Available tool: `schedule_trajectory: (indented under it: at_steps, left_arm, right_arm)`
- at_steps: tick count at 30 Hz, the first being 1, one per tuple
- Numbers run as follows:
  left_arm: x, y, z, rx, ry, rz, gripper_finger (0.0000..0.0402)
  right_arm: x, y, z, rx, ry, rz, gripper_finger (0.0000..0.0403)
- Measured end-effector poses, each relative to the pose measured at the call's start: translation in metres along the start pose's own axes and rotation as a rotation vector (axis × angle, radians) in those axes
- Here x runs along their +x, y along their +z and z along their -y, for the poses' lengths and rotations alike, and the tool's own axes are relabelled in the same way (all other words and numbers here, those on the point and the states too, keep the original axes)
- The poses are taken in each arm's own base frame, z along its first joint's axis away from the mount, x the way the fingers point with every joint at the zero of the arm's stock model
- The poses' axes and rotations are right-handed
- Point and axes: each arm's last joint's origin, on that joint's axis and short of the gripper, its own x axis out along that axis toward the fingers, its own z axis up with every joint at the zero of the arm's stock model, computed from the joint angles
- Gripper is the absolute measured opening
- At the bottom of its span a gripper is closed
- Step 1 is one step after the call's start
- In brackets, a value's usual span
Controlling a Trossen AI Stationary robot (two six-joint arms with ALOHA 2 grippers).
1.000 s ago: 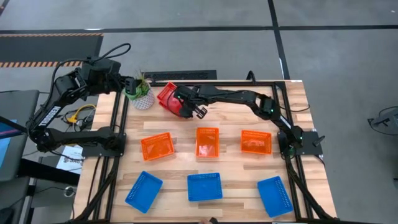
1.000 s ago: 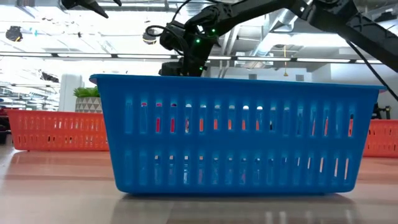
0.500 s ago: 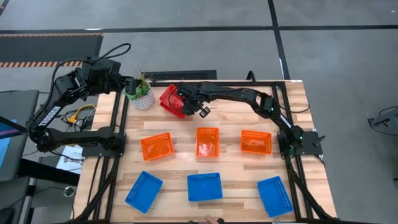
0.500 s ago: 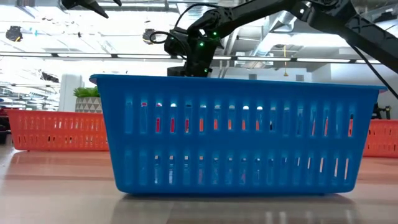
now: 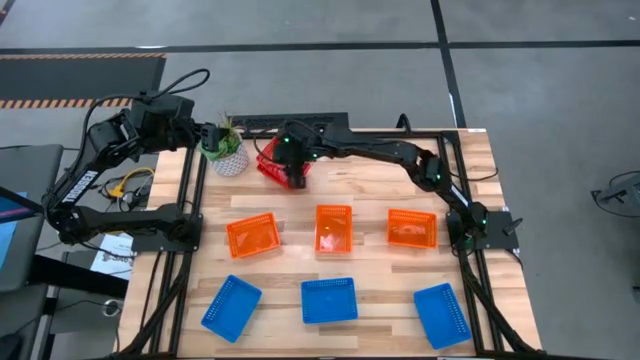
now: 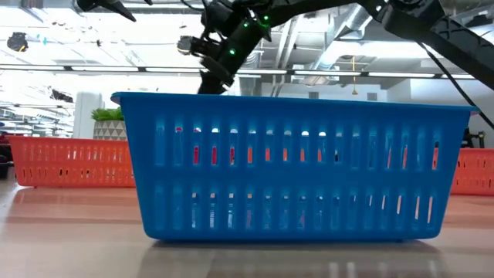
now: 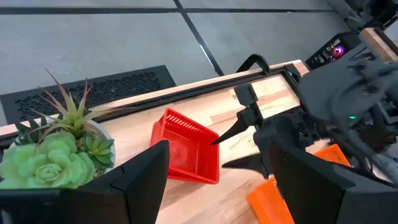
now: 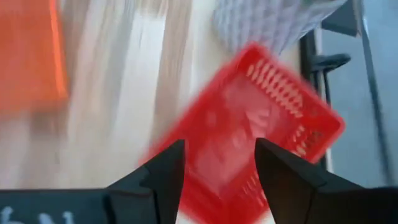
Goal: Stack baskets by color
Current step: Stack the right red bin on top of the left red bin
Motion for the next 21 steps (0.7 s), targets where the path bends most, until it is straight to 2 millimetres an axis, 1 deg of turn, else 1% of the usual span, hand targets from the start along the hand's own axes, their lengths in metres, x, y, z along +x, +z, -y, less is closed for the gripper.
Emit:
schedule_trajectory:
  at_steps: [2, 5, 7, 9, 13, 15, 18, 21]
  left_arm:
    - [0.0, 0.0, 0.0, 0.0, 0.0, 0.0, 0.0263]
    - [0.0, 0.0, 0.0, -0.002, 0.0, 0.0, 0.0263]
    - [0.0, 0.0, 0.0, 0.001, 0.001, 0.0, 0.0263]
    - [0.0, 0.0, 0.0, 0.005, 0.0, 0.0, 0.0263]
    - [0.0, 0.0, 0.0, 0.006, 0.001, 0.0, 0.0263]
    - [0.0, 0.0, 0.0, 0.008, 0.001, -0.001, 0.0263]
    - [0.0, 0.0, 0.0, 0.016, 0.001, 0.0, 0.0263]
    - [0.0, 0.0, 0.0, 0.019, 0.001, 0.0, 0.0263]
  right_arm:
    - [0.0, 0.003, -0.001, 0.077, -0.004, 0.03, 0.0217]
    - [0.004, 0.006, -0.006, 0.116, -0.005, 0.056, 0.0214]
    - [0.011, 0.005, -0.011, 0.135, -0.001, 0.07, 0.0212]
    - [0.017, 0.001, -0.016, 0.15, 0.008, 0.057, 0.0211]
    - [0.028, -0.004, -0.021, 0.183, 0.008, 0.083, 0.0209]
    - [0.033, -0.009, -0.022, 0.204, 0.01, 0.066, 0.0208]
    - [0.042, -0.015, -0.023, 0.214, -0.004, 0.086, 0.0208]
    - [0.048, -0.023, -0.023, 0.227, 0.0, 0.06, 0.0207]
